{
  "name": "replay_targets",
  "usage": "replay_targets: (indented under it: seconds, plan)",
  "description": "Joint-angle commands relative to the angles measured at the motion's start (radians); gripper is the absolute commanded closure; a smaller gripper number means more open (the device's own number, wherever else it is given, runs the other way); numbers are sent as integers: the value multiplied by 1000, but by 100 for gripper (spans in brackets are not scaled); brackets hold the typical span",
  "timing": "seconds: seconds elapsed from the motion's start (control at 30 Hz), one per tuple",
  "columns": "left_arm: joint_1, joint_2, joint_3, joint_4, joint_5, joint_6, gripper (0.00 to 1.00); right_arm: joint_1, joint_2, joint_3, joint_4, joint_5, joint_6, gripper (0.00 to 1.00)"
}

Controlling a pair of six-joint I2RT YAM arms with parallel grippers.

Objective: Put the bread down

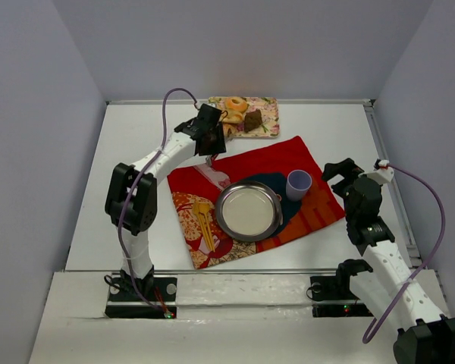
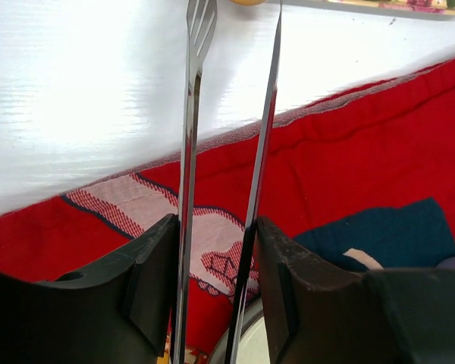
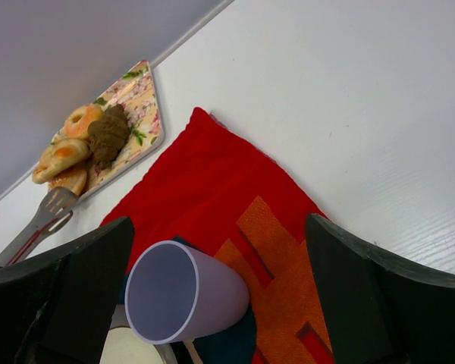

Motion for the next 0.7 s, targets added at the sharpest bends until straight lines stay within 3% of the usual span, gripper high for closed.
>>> replay_targets:
  seconds: [0.0,0.1,0.27,0.37,0.67]
  plan:
    - [-5,0,86,-28,-60,17,49,-3,-4,20,53,11,-15,0]
    - [-5,19,116,-43,-63,23,55,-3,-6,20,53,11,-15,0]
    - [-25,22,124,-63,-79,29,83,-3,-4,18,56,11,-15,0]
    - [-30,6,120,-66,-94,26,94,-3,-1,18,59,10,-15,0]
    - [-68,-101,59,-39,-142,26,94,-3,-1,20,61,7,-14,0]
